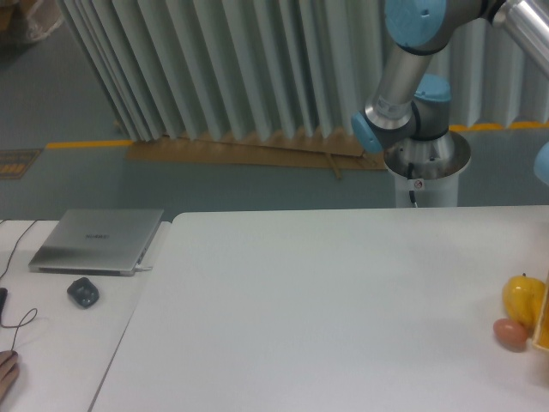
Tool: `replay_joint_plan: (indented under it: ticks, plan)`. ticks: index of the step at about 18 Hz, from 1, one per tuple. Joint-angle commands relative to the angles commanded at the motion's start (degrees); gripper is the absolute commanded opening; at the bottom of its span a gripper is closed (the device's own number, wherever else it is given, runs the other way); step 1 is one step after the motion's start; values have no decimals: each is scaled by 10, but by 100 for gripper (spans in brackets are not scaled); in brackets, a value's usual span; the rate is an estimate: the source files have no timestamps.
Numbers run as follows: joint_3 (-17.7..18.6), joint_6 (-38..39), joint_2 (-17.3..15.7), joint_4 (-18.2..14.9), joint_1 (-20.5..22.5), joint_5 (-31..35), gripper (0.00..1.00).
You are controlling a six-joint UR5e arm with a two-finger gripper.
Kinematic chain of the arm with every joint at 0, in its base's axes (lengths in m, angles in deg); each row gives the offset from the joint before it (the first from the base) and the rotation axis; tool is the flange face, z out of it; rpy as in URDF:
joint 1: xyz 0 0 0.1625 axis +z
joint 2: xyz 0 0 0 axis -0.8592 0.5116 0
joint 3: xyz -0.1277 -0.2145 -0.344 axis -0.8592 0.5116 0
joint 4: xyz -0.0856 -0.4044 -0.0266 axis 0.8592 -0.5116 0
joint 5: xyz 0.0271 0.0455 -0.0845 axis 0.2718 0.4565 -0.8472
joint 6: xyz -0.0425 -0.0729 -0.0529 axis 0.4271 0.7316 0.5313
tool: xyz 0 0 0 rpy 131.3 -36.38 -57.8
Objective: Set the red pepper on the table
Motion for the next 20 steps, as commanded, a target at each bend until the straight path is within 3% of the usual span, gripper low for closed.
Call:
replay_joint_plan:
  ticks: [8,20]
  plan:
    - [-5,-8,-17,-9,-2,-1,67]
    - [-1,-6,-61,-71,-23,-50,67]
